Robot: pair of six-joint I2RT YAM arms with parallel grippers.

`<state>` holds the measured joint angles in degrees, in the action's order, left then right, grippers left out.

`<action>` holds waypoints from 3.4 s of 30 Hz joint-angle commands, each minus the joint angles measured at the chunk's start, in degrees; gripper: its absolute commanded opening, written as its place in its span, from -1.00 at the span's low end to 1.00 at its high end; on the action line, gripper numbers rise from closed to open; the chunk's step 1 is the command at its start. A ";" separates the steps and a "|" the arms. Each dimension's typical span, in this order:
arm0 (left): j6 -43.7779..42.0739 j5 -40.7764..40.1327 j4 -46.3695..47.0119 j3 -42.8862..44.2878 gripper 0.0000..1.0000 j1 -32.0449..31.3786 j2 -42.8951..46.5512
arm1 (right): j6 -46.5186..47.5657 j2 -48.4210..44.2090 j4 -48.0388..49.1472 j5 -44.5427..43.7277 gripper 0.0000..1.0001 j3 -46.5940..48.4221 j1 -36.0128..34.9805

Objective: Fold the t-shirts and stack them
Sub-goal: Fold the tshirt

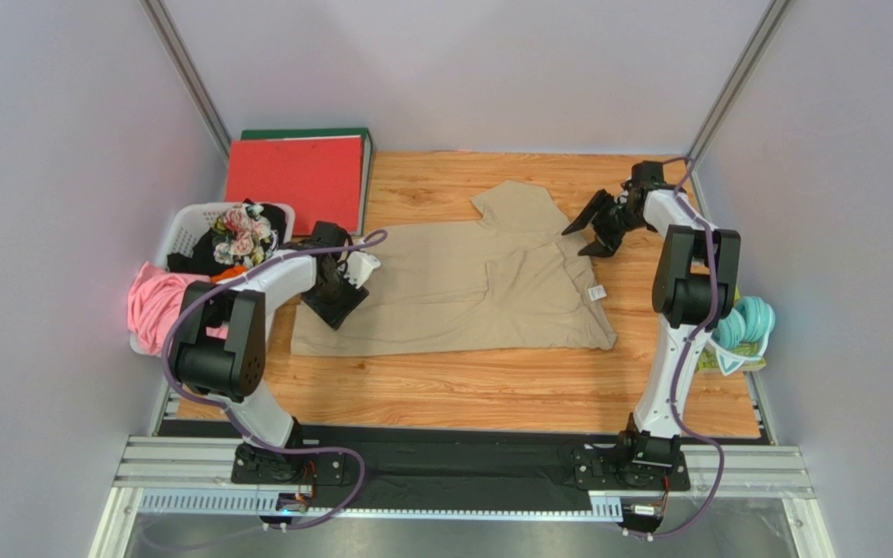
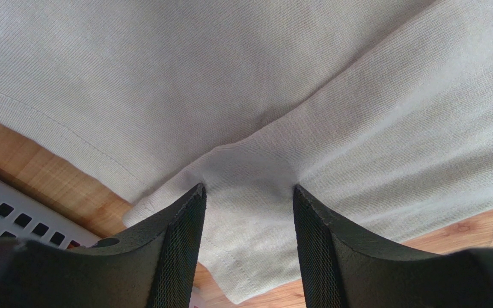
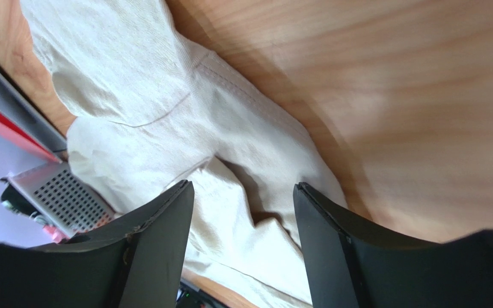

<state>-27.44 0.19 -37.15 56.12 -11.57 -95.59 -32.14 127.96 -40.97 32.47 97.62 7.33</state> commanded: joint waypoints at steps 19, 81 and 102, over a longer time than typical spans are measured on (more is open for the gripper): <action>-1.39 1.40 1.20 -0.92 0.18 0.59 -0.21 | -4.95 -20.47 8.53 -0.31 0.15 -27.48 -4.34; -1.39 7.28 -1.00 0.04 0.19 6.39 1.03 | -17.78 -30.85 3.72 -15.58 0.10 -39.27 -13.05; -4.11 10.09 -1.88 -1.54 0.19 6.39 2.43 | -12.16 -34.09 -4.38 -23.94 0.08 -41.90 -1.89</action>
<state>-29.41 7.46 -38.83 55.83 -5.48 -94.89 -47.31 95.59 -44.36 9.06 56.18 1.87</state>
